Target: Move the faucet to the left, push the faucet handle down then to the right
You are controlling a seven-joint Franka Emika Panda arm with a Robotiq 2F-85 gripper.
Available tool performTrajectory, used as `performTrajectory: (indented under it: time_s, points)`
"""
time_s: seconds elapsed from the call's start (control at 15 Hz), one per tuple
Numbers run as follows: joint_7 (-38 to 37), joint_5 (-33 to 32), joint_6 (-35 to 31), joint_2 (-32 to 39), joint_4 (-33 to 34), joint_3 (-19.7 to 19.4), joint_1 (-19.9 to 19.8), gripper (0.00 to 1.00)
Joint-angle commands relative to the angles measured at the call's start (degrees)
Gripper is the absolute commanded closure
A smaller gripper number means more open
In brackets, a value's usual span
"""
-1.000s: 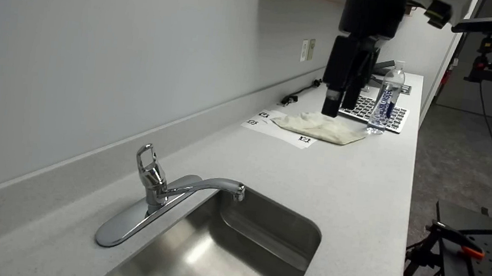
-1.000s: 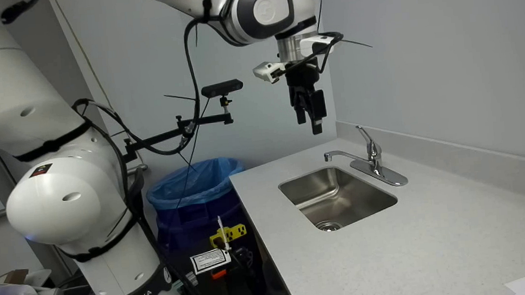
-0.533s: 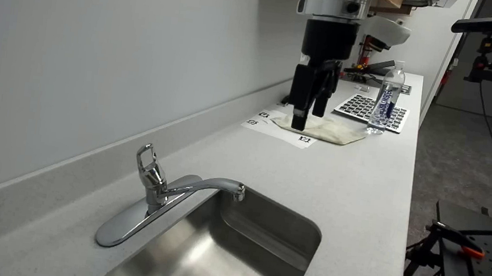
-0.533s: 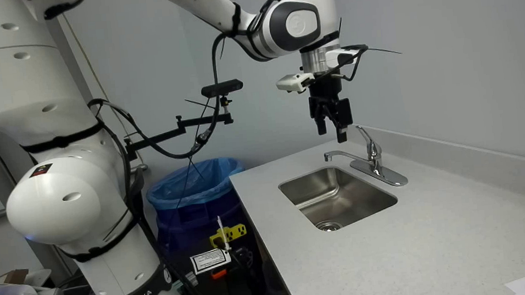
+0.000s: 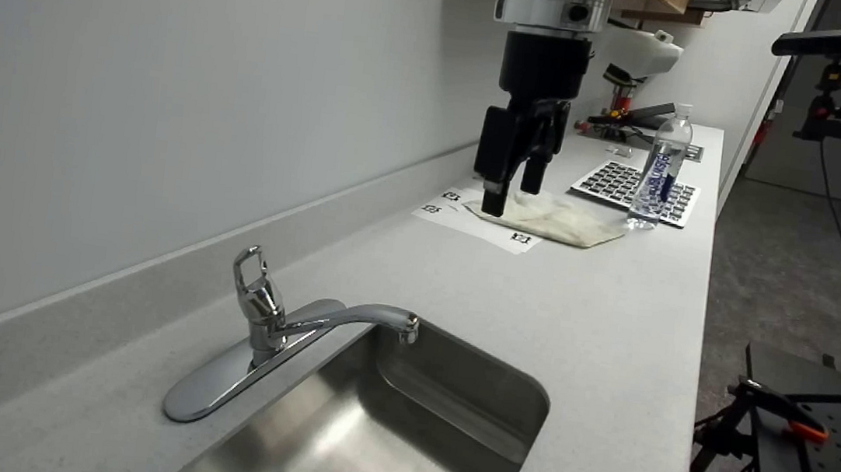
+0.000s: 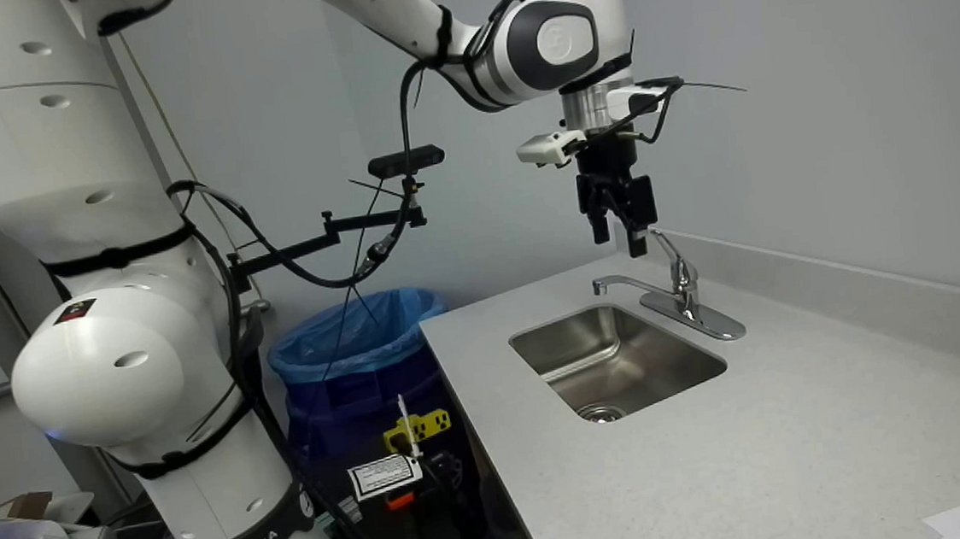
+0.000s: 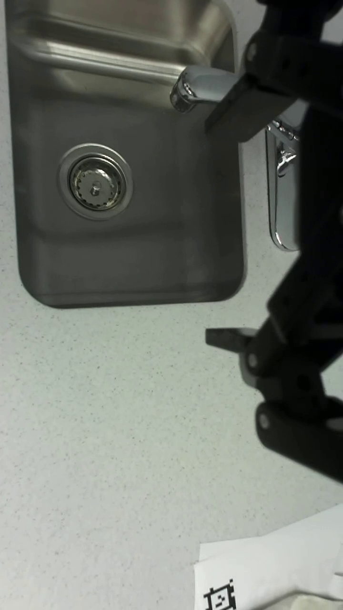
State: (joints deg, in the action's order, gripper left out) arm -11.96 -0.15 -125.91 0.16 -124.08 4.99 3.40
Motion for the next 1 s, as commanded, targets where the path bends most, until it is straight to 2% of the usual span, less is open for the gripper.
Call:
performTrajectory:
  time_s: [0.0,0.27,0.6,0.93]
  points:
    - [-0.4,-0.03,-0.64,1.04,0.25,-0.29,0.32,0.0]
    - [-2.63,-1.77,-4.74,5.74,0.9,-0.05,0.92,0.0]
    - [-5.13,-1.42,-12.94,13.26,2.28,-0.26,2.54,0.0]
    - [-5.68,-0.56,-18.56,17.64,3.38,-0.42,4.52,0.0]
